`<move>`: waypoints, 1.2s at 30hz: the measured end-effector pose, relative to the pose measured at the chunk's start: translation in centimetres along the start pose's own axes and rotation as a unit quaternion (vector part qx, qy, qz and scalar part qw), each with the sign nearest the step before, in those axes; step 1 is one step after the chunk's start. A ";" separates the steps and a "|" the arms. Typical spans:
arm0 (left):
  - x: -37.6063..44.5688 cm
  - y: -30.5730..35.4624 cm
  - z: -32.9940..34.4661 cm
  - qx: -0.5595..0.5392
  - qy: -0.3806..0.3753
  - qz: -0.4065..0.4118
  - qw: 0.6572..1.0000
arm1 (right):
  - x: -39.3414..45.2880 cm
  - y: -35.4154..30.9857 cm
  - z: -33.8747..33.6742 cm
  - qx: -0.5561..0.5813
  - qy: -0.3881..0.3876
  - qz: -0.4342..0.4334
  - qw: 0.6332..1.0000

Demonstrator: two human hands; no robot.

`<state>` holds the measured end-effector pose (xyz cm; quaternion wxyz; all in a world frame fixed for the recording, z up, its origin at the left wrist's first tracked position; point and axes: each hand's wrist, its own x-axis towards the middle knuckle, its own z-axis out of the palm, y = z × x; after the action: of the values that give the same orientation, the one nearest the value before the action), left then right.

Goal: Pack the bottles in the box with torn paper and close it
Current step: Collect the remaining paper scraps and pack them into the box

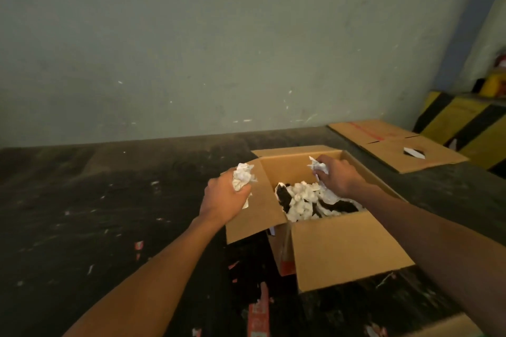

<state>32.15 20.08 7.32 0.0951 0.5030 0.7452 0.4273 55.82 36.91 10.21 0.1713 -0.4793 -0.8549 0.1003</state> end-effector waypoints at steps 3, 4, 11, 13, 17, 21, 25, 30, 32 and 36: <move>3.3 2.6 4.0 -0.004 0.001 0.012 1.000 | 3.2 3.4 0.2 0.002 -0.009 0.000 1.000; 4.5 3.3 5.6 -0.002 -0.001 0.009 1.000 | 4.5 4.5 0.2 0.002 -0.017 0.001 1.000; 11.4 5.0 14.6 0.084 -0.032 -0.043 0.995 | 12.3 9.9 2.0 0.036 -0.045 -0.025 0.998; 12.5 4.7 16.8 0.096 -0.058 -0.071 0.991 | 13.9 11.1 2.9 0.037 -0.077 -0.026 0.996; 13.7 4.0 19.6 0.141 -0.119 -0.105 0.977 | 15.8 12.9 4.5 0.042 -0.143 -0.016 0.989; 13.8 4.3 20.8 0.210 -0.190 -0.119 0.952 | 16.3 14.1 5.4 0.104 -0.180 0.001 0.978; 14.4 4.2 21.6 0.233 -0.236 -0.125 0.935 | 17.3 15.3 6.0 0.152 -0.153 -0.011 0.976; 14.2 3.4 24.1 0.244 -0.249 -0.138 0.927 | 16.9 15.6 7.4 0.047 -0.162 -0.019 0.985; 14.0 3.0 25.7 0.264 -0.295 -0.147 0.906 | 16.1 15.6 9.2 -0.021 -0.250 -0.015 0.968; 12.9 2.5 28.6 0.297 -0.330 -0.173 0.879 | 15.6 17.0 13.2 -0.046 -0.368 0.006 0.929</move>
<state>44.05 46.55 -4.75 0.2542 0.4824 0.8378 -0.0285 56.54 58.94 -4.60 -0.1781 -0.4210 -0.8587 0.2317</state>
